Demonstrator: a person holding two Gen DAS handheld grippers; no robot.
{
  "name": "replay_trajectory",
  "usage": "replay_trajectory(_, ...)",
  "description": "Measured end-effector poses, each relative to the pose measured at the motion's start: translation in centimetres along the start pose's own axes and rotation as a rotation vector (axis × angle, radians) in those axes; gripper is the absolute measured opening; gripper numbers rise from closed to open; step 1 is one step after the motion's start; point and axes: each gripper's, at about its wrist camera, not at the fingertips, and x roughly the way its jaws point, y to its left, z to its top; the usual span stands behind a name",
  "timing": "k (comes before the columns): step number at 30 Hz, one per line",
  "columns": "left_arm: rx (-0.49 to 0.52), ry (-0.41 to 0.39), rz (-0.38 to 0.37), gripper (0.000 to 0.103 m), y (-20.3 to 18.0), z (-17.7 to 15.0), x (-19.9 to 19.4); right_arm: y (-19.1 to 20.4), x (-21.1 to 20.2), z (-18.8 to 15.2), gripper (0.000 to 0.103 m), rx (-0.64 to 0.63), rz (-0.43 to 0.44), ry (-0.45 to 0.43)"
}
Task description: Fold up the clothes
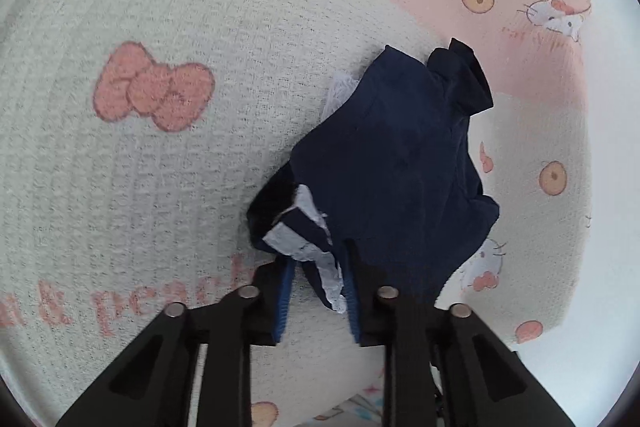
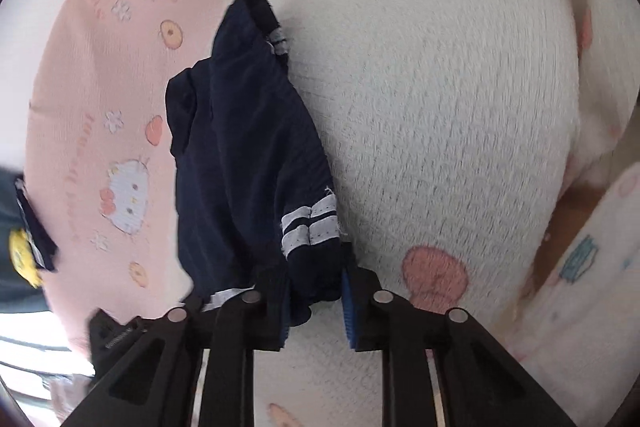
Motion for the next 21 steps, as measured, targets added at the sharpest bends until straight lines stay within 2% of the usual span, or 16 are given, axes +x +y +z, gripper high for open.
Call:
replay_trajectory(3, 0.081, -0.037, 0.04, 0.009, -0.7, 0.0, -0.7, 1.7, -0.6, -0.4, 0.016, -0.143, -0.11, -0.061)
replay_trajectory(8, 0.162, -0.059, 0.06, 0.009, -1.7, 0.0, -1.7, 2.2, -2.4, -1.5, 0.016, -0.268, -0.186, -0.114)
replay_trajectory(12, 0.18, -0.033, 0.082, 0.008, -1.8, -0.4, -1.2, 1.9, -3.0, -1.8, 0.016, -0.291, -0.229, -0.108)
replay_trajectory(17, 0.223, -0.015, 0.116, 0.008, -1.4, -1.4, -1.1, 1.4, -2.0, -2.0, 0.016, -0.281, -0.26, -0.048)
replay_trajectory(21, 0.212, 0.013, 0.122, 0.008, -0.4, -1.8, -1.0, 1.1, -1.6, -2.0, 0.016, -0.302, -0.281, -0.036)
